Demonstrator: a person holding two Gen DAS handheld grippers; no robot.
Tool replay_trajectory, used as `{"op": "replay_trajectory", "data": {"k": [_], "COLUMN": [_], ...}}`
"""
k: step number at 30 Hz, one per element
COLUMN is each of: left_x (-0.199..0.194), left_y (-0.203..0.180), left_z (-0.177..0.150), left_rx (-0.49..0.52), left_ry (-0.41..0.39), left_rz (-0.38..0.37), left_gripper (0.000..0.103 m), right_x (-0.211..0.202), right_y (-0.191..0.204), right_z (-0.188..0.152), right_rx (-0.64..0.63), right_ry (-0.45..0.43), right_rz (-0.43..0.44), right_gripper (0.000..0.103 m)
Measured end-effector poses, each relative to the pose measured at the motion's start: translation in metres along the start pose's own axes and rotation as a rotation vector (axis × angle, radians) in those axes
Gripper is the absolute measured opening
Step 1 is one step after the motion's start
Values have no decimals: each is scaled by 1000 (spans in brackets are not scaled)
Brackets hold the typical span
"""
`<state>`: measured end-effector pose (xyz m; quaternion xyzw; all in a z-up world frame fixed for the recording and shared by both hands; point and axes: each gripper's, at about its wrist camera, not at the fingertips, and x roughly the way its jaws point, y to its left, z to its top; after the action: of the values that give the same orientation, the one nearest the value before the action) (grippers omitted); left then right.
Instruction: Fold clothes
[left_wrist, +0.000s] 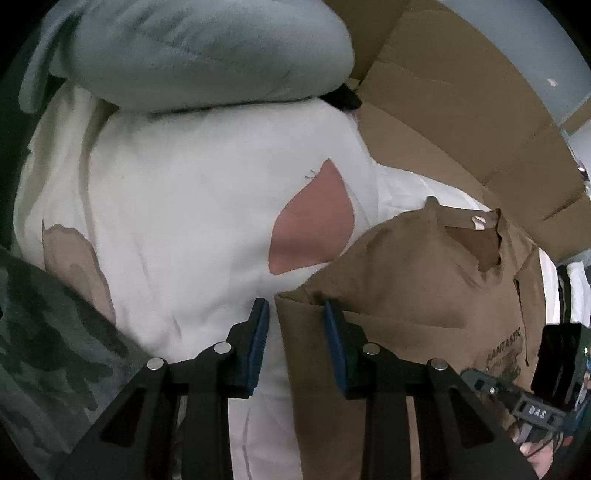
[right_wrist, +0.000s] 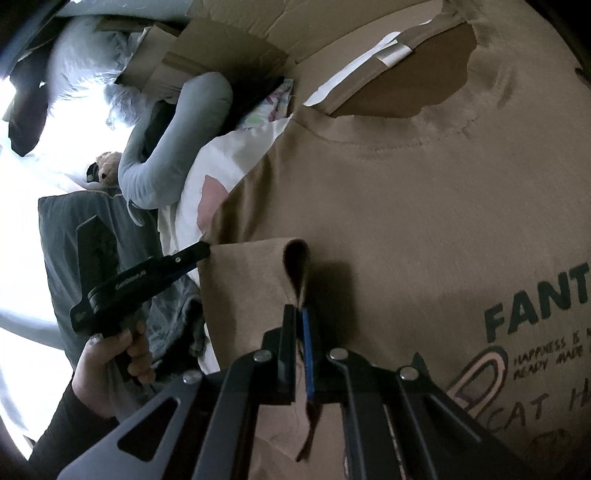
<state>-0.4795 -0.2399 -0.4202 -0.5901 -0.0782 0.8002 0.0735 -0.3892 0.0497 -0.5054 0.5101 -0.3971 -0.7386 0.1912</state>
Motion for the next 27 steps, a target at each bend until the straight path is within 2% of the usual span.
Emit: {"op": "replay_trajectory", "data": {"k": [6, 7, 8, 17, 21, 27], "left_x": [3, 3, 3, -4, 4, 10], "left_y": [-6, -7, -7, -9, 2, 15], "left_z": [6, 7, 8, 14, 18, 28], "left_rx": [7, 11, 14, 45, -2, -84], "left_ry": [2, 3, 5, -25, -8, 25], "left_rz": [12, 13, 11, 72, 72, 33], "left_gripper": [29, 14, 10, 7, 7, 7], "right_x": [-6, -7, -8, -8, -3, -5], "right_y": [1, 1, 1, 2, 4, -3], "right_z": [-2, -2, -3, -3, 4, 5], "right_rx": [9, 8, 7, 4, -16, 0], "right_ry": [-15, -16, -16, -20, -8, -13], "right_rz": [8, 8, 9, 22, 13, -9], "right_gripper": [3, 3, 3, 3, 3, 2]}}
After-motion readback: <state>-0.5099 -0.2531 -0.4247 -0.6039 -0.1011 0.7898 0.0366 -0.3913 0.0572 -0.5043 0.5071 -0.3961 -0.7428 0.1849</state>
